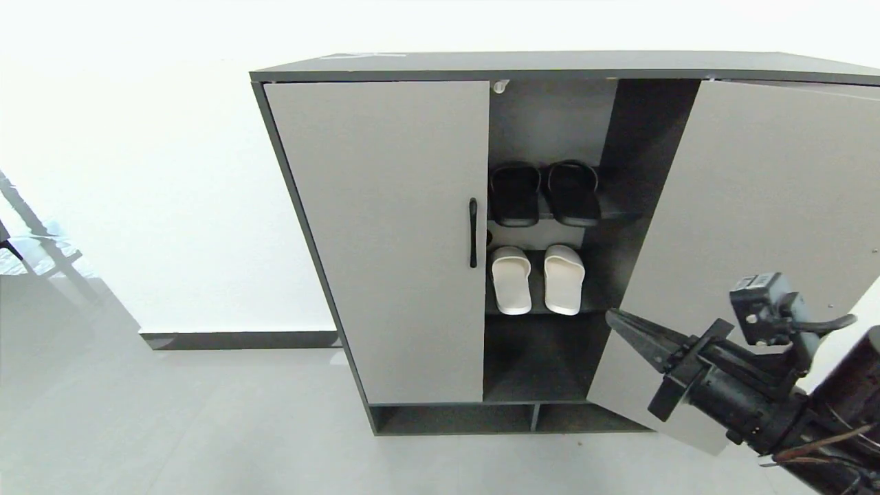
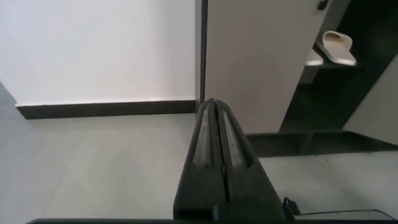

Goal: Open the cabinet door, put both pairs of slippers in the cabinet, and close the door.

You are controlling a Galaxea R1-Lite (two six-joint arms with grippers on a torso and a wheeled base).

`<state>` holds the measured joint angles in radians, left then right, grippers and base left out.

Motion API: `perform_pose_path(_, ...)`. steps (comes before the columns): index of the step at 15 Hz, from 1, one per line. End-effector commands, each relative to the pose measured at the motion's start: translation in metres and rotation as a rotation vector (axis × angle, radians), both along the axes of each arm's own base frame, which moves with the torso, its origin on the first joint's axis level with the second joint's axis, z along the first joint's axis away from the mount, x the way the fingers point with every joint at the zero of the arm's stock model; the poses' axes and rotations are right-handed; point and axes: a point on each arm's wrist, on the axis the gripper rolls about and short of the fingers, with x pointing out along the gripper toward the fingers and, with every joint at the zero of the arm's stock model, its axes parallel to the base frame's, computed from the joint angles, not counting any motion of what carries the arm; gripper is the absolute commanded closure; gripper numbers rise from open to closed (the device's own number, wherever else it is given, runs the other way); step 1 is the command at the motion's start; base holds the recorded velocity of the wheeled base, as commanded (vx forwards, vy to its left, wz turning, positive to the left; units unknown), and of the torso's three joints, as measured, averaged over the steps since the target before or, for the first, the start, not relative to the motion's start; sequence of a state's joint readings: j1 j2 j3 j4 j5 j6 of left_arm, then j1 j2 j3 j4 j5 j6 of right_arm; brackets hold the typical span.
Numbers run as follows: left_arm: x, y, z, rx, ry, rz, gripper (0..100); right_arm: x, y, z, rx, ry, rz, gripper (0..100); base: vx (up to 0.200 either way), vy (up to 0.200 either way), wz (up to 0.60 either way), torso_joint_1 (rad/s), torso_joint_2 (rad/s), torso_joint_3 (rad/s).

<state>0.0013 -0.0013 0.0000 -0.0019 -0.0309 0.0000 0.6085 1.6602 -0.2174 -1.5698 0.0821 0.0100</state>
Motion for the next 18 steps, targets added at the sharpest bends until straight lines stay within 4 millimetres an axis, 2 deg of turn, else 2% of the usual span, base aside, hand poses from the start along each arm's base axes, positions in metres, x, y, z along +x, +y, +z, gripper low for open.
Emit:
perform_pose_path(1,0.000,0.000,0.000,0.000,0.002,0.000,100,-0.020,-0.012,0.026,0.083,-0.084,0.064,100,0.000,-0.200,0.00,-0.002,0.00,0.007)
perform_pose_path(4,0.000,0.000,0.000,0.000,0.002,0.000,100,-0.028,-0.016,0.029,0.081,-0.069,0.140,100,0.000,-0.200,0.00,-0.002,0.00,0.009)
perform_pose_path(11,0.000,0.000,0.000,0.002,0.002,0.000,100,-0.029,-0.024,0.019,0.045,-0.043,0.102,100,0.000,-0.200,0.00,0.003,0.01,0.001)
perform_pose_path(15,0.000,0.000,0.000,0.000,0.000,0.000,100,-0.008,-0.061,0.016,-0.015,-0.071,-0.129,100,0.000,-0.200,0.00,0.002,0.00,0.004)
perform_pose_path(18,0.000,0.000,0.000,0.000,0.002,0.000,100,-0.002,-0.083,0.006,-0.105,-0.062,-0.264,100,0.000,-0.200,0.00,0.002,0.00,0.004)
